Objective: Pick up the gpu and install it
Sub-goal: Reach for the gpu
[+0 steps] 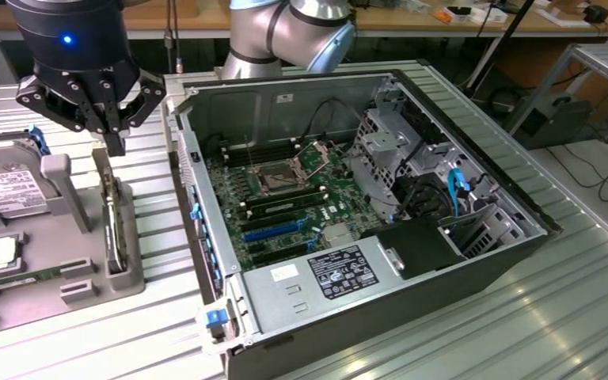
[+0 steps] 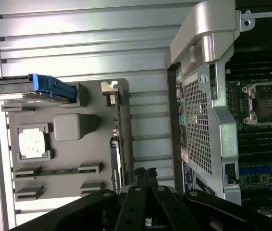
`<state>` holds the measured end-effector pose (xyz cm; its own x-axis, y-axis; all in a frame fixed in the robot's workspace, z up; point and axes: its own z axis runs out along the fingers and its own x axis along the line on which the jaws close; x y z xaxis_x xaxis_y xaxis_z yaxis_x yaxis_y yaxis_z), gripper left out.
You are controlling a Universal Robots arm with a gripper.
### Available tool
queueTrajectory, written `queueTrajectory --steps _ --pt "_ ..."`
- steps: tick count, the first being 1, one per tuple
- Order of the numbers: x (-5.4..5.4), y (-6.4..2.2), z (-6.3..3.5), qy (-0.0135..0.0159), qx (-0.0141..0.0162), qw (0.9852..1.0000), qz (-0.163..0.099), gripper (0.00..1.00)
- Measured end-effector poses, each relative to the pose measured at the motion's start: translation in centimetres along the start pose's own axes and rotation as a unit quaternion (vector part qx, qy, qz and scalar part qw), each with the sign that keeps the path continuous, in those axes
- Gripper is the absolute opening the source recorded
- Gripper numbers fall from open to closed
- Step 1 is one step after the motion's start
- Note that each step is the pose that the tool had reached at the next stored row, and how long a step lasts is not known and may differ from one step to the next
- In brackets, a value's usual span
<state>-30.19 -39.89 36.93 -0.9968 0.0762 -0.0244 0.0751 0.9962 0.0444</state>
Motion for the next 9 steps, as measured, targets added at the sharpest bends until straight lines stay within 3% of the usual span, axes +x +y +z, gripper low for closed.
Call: queueTrajectory --steps 9 --pt "0.21 0.0 0.0 -0.0001 0.0 1.0 0.0 0.11"
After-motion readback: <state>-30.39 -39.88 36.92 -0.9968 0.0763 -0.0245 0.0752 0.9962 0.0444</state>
